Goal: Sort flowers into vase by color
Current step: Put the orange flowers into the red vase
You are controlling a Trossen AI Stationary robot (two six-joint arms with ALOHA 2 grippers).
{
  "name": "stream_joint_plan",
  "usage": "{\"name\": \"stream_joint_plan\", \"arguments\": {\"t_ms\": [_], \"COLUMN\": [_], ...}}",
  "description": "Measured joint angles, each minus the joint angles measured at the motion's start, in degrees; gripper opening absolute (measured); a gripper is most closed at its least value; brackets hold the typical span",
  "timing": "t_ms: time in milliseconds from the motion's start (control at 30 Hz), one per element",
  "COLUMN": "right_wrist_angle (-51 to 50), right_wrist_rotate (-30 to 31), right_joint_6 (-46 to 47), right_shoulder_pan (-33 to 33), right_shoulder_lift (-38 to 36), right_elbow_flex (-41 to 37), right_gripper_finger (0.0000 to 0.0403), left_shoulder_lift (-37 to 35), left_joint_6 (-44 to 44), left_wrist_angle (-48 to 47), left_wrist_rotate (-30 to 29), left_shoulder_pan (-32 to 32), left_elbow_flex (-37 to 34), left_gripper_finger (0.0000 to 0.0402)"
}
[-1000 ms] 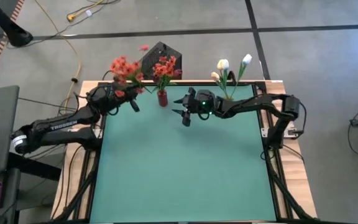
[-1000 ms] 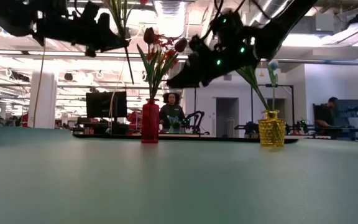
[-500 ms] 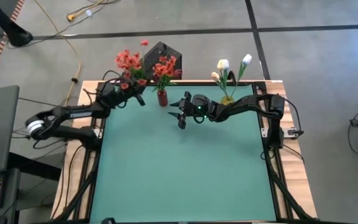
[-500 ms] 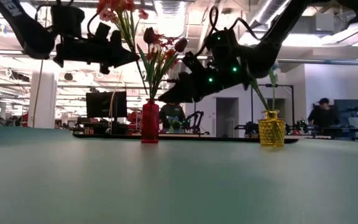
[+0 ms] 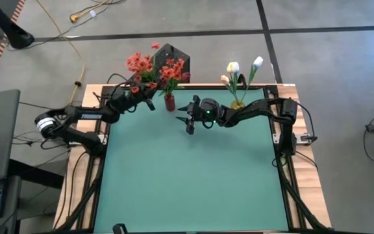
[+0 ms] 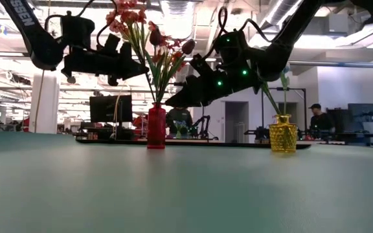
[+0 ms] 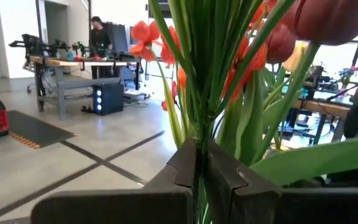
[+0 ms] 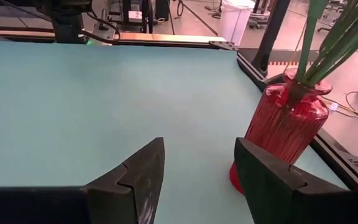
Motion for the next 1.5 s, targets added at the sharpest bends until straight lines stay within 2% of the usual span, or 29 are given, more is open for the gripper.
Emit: {"name": "stream_joint_plan", "arguments": {"t_ms": [233, 667, 1300, 1500], "right_wrist_angle": [0.4, 0.0, -0.1, -0.2], "right_wrist_rotate": [0.0, 0.1, 0.1, 0.1], "right_joint_6": [-0.1, 0.5, 0.4, 0.4], "right_shoulder_pan": [-0.2, -1.6, -1.6, -1.6], "right_shoulder_lift": [0.0, 0.0, 0.0, 0.0], "right_elbow_flex": [0.0, 0.0, 0.0, 0.0], "right_gripper_finger": [0.0221, 0.0221, 0.0221, 0.0221], "left_shoulder_lift": [4.8, 16.1, 16.2, 15.0], "left_joint_6": [-0.6, -1.7, 0.4, 0.4], "left_wrist_angle": [0.2, -0.2, -4.8, -5.4], "left_wrist_rotate": [-0.2, 1.5, 2.0, 2.0], "left_shoulder_pan": [0.0, -0.2, -1.2, -1.2], "left_elbow_flex": [0.3, 5.9, 6.0, 6.0], "left_gripper_finger": [0.0000, 0.0000, 0.0000, 0.0027]}}
